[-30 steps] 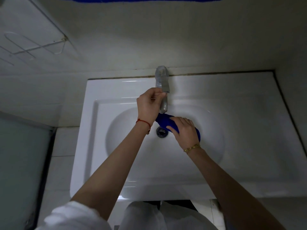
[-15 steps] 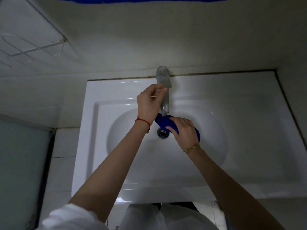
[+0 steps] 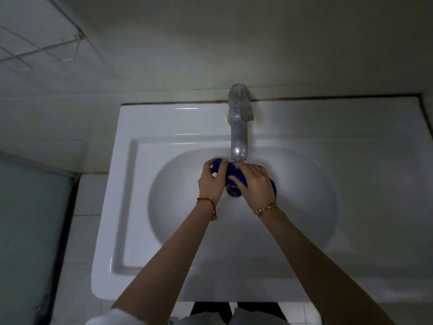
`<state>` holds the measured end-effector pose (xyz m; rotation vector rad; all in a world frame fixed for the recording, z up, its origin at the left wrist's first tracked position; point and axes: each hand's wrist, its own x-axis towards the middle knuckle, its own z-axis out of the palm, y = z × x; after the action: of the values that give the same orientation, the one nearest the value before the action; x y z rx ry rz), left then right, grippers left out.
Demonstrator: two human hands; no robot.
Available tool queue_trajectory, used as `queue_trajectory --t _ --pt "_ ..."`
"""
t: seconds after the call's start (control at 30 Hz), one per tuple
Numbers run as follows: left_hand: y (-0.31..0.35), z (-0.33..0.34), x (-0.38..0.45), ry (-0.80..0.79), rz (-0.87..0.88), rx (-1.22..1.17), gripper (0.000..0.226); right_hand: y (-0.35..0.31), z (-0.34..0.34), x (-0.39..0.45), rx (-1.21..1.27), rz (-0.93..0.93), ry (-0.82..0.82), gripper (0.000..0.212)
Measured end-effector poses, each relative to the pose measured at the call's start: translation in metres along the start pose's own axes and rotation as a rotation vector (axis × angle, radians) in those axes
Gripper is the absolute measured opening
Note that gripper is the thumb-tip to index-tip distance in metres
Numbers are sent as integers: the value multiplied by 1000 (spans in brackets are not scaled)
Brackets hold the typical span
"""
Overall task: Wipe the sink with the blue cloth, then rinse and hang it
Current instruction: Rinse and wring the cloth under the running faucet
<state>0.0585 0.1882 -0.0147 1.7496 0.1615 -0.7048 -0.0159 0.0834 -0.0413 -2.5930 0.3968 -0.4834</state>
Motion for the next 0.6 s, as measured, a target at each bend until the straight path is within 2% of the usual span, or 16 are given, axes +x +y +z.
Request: queue_trajectory --t 0.1,0.2,0.4,0.5,0.57,0.6 --pt "-11 9 14 -18 -88 -161 36 4 9 3 5 -13 24 35" --pt "-16 12 17 15 -14 -218 22 13 15 2 146 52 -5 35" --pt "-14 16 7 -7 177 -228 25 17 12 -8 551 319 -86 54" --pt "-16 17 6 -18 214 -243 27 17 16 -7 952 547 -64 62" --pt "-18 18 7 -20 221 -267 29 18 19 -4 1046 709 -60 74" --pt "-18 19 8 -22 225 -279 30 17 21 -2 1051 751 -65 72"
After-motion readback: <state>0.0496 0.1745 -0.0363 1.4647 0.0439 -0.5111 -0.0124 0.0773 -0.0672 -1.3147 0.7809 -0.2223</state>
